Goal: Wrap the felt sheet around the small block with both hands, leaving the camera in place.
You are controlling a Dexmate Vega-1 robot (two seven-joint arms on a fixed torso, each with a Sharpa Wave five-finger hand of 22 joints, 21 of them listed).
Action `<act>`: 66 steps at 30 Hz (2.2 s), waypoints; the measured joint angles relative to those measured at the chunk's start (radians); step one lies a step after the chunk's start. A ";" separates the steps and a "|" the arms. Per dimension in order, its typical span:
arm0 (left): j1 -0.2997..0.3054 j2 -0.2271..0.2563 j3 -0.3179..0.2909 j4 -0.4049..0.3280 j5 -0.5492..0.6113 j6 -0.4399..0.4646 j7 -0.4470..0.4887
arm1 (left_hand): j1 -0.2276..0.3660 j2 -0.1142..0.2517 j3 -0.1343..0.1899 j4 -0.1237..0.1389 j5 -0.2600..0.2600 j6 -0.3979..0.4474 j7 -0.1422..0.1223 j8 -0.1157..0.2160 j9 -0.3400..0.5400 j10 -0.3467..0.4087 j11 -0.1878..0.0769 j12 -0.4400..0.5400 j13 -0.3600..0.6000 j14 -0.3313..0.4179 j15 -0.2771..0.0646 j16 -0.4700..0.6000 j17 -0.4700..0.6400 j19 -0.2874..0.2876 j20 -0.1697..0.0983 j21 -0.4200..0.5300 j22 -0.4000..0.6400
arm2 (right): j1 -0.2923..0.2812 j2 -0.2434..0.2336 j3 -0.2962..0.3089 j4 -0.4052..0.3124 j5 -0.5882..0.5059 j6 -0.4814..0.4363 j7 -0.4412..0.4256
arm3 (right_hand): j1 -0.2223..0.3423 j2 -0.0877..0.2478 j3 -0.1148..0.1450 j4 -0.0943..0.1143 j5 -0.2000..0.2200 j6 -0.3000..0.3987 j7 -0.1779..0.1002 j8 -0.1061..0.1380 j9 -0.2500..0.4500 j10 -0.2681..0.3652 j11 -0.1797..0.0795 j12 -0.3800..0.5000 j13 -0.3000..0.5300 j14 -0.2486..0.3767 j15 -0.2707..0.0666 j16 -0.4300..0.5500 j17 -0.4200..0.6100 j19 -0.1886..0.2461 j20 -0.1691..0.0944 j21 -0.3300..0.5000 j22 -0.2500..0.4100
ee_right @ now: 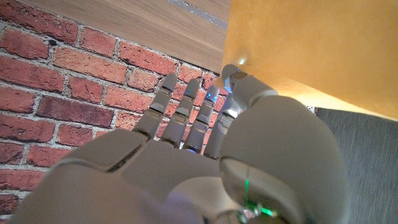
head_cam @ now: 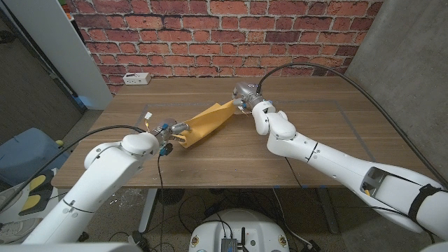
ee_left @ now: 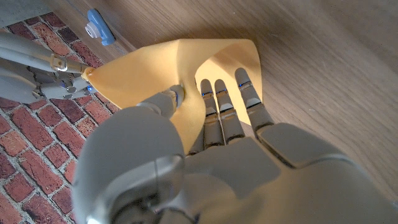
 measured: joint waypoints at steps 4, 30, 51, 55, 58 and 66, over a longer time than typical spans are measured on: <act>0.000 0.026 -0.007 0.001 -0.072 -0.012 0.023 | 0.000 0.000 0.004 -0.004 0.003 0.001 -0.001 0.006 0.009 0.000 0.000 -0.004 0.000 0.000 0.000 -0.001 0.000 0.000 0.000 0.000 0.000 | 0.027 0.000 -0.015 0.000 -0.020 -0.013 0.063 | -0.001 -0.001 0.000 0.000 0.000 0.000 0.000 0.000 0.001 0.000 0.000 0.000 0.000 0.000 0.000 0.000 0.000 0.000 0.000 0.000 0.000; -0.024 0.172 0.026 -0.024 -0.346 -0.044 0.231 | -0.023 -0.002 0.021 -0.013 0.015 0.002 -0.002 0.040 0.056 0.016 -0.002 -0.016 0.000 0.023 -0.002 -0.012 0.000 0.011 -0.008 0.023 0.000 | 0.126 -0.008 -0.116 -0.012 -0.232 -0.129 0.395 | -0.001 -0.001 0.003 -0.003 -0.004 -0.004 0.004 0.008 0.003 0.002 -0.002 0.000 0.003 -0.011 0.000 0.000 0.008 -0.002 -0.009 0.000 0.000; 0.021 0.151 0.035 0.018 -0.453 -0.052 0.416 | -0.039 -0.013 0.056 -0.043 0.060 0.019 0.006 0.081 0.105 0.057 0.036 -0.023 0.005 0.090 0.019 -0.008 0.000 0.082 -0.022 0.082 -0.002 | 0.144 0.075 -0.141 0.093 -0.293 -0.003 0.405 | -0.001 -0.001 0.004 -0.004 -0.008 -0.004 0.004 0.007 -0.005 0.013 -0.005 0.000 0.002 -0.003 0.000 0.012 0.025 -0.002 -0.020 0.000 0.000; 0.039 0.143 0.034 0.034 -0.468 -0.077 0.438 | -0.039 -0.013 0.056 -0.043 0.068 0.022 0.003 0.090 0.112 0.058 0.037 -0.028 0.005 0.095 0.023 -0.008 0.003 0.086 -0.025 0.088 0.000 | 0.142 0.087 -0.141 0.107 -0.301 0.020 0.375 | -0.001 -0.001 0.003 -0.004 -0.008 -0.004 0.004 0.007 -0.005 0.016 -0.003 0.000 0.002 0.005 0.000 0.023 0.029 0.006 -0.020 0.000 0.000; 0.051 0.137 0.031 0.043 -0.476 -0.098 0.452 | -0.047 -0.005 0.061 -0.038 0.075 0.022 0.003 0.095 0.123 0.058 0.043 -0.031 0.008 0.100 0.028 -0.008 0.007 0.086 -0.025 0.094 0.002 | 0.139 0.098 -0.139 0.119 -0.302 0.033 0.356 | -0.004 0.003 0.002 -0.003 -0.012 -0.004 0.004 0.001 -0.009 0.019 0.000 0.000 0.002 0.015 -0.004 0.031 0.035 0.008 -0.022 0.000 0.000; 0.084 0.125 0.021 0.064 -0.495 -0.162 0.484 | -0.062 0.009 0.058 -0.030 0.087 0.022 0.003 0.120 0.156 0.052 0.049 -0.040 0.014 0.091 0.038 -0.007 0.012 0.085 -0.025 0.101 0.001 | 0.126 0.114 -0.115 0.134 -0.278 0.066 0.306 | -0.099 0.017 0.002 -0.002 -0.010 -0.094 0.005 -0.058 -0.029 0.006 0.027 -0.013 0.006 0.026 -0.004 0.031 0.033 0.018 -0.011 0.001 0.000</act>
